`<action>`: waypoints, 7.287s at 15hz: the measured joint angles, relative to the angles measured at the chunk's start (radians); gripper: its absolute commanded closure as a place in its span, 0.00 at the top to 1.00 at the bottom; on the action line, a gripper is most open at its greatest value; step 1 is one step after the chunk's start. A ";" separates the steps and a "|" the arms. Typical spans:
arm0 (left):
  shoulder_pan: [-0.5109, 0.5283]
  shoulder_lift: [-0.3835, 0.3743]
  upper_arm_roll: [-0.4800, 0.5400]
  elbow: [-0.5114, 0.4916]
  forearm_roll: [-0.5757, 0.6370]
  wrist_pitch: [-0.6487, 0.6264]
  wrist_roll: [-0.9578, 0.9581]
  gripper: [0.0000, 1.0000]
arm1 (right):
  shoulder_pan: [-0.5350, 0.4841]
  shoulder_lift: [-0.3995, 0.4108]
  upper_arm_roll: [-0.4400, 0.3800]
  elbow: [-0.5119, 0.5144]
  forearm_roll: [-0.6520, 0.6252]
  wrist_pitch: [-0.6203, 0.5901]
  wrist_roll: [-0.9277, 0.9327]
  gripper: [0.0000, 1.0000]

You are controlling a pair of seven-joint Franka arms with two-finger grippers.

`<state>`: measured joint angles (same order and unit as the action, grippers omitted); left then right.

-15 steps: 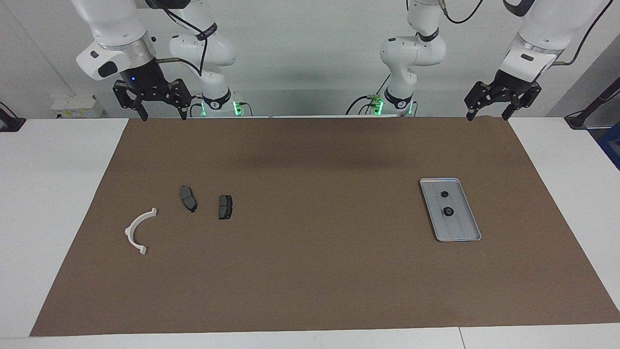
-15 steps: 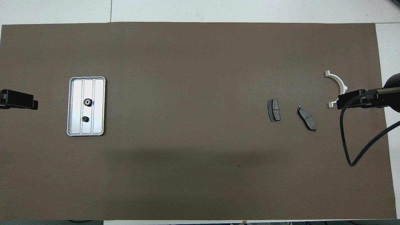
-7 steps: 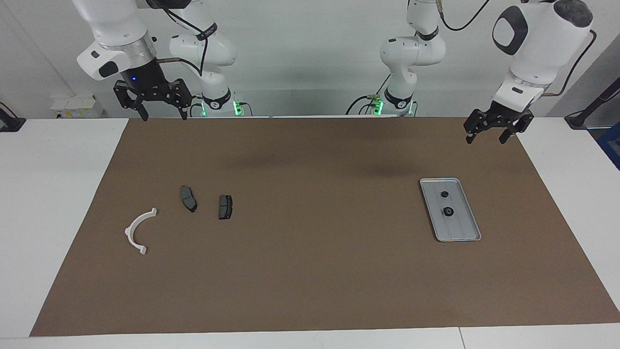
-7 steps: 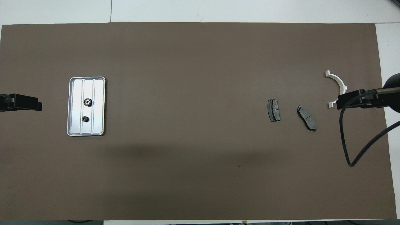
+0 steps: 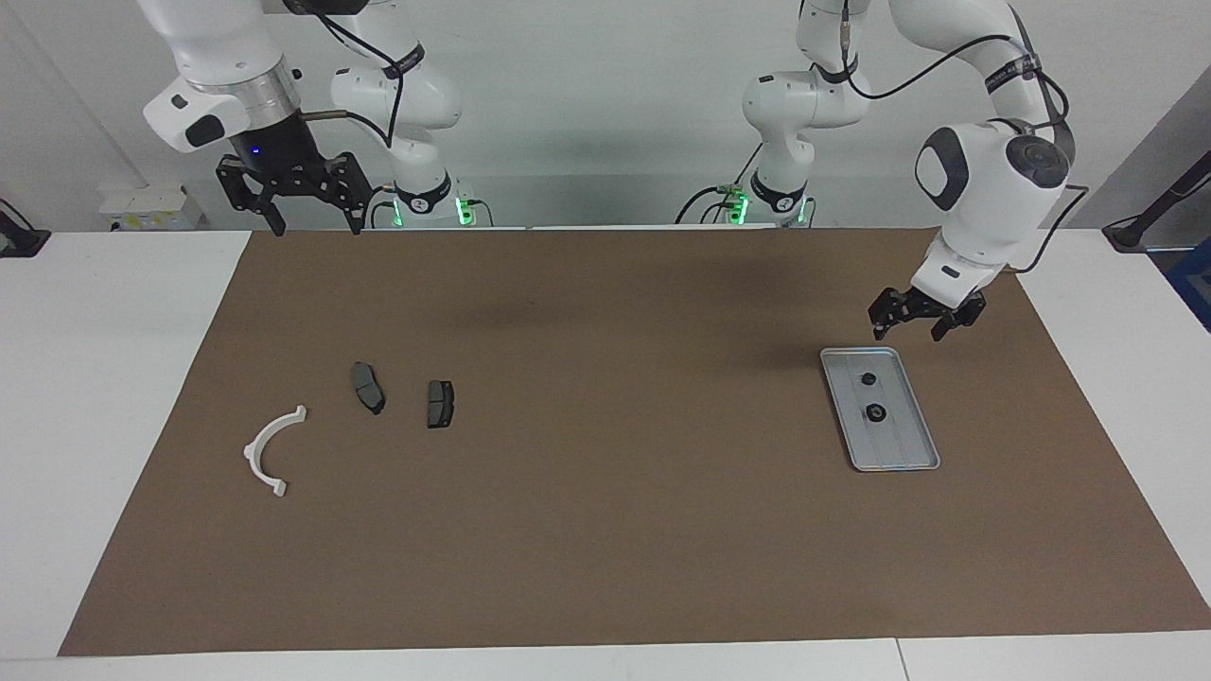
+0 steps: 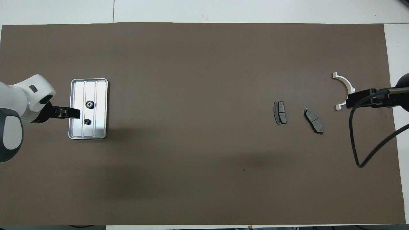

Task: Place bearing gear from tray to pile

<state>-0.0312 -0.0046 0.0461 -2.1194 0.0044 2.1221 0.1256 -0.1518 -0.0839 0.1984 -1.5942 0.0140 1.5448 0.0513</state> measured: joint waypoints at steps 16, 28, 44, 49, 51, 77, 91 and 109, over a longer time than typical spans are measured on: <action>-0.001 0.162 -0.004 -0.107 0.000 0.221 0.005 0.98 | -0.012 0.000 -0.006 0.002 0.000 0.026 0.000 1.00; -0.004 0.162 -0.009 -0.109 0.000 0.226 0.008 0.00 | -0.012 -0.001 -0.024 0.009 0.000 0.026 0.000 1.00; -0.500 0.174 -0.046 0.317 -0.001 -0.135 -0.794 0.00 | -0.011 -0.002 -0.025 0.008 0.000 0.025 0.000 1.00; -0.613 0.317 -0.044 0.286 0.037 0.032 -0.990 0.00 | -0.012 -0.004 -0.025 -0.001 0.000 0.023 0.000 1.00; -0.621 0.363 -0.043 0.278 0.037 0.102 -1.010 0.00 | -0.011 -0.009 -0.025 -0.009 0.000 0.023 0.000 1.00; -0.513 0.259 -0.003 0.313 0.085 0.001 -0.786 0.71 | 0.036 -0.081 -0.015 -0.184 0.012 0.078 0.058 1.00; 0.027 0.211 0.004 0.303 -0.049 0.020 0.003 0.69 | 0.537 0.235 -0.010 -0.292 -0.081 0.565 0.941 1.00; -0.004 0.268 -0.017 0.029 -0.049 0.337 0.012 0.68 | 0.703 0.709 -0.025 0.083 -0.242 0.632 1.354 1.00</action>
<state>-0.0356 0.2637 0.0290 -2.0904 -0.0449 2.4590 0.1378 0.5512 0.6254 0.1738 -1.5116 -0.2277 2.1768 1.4055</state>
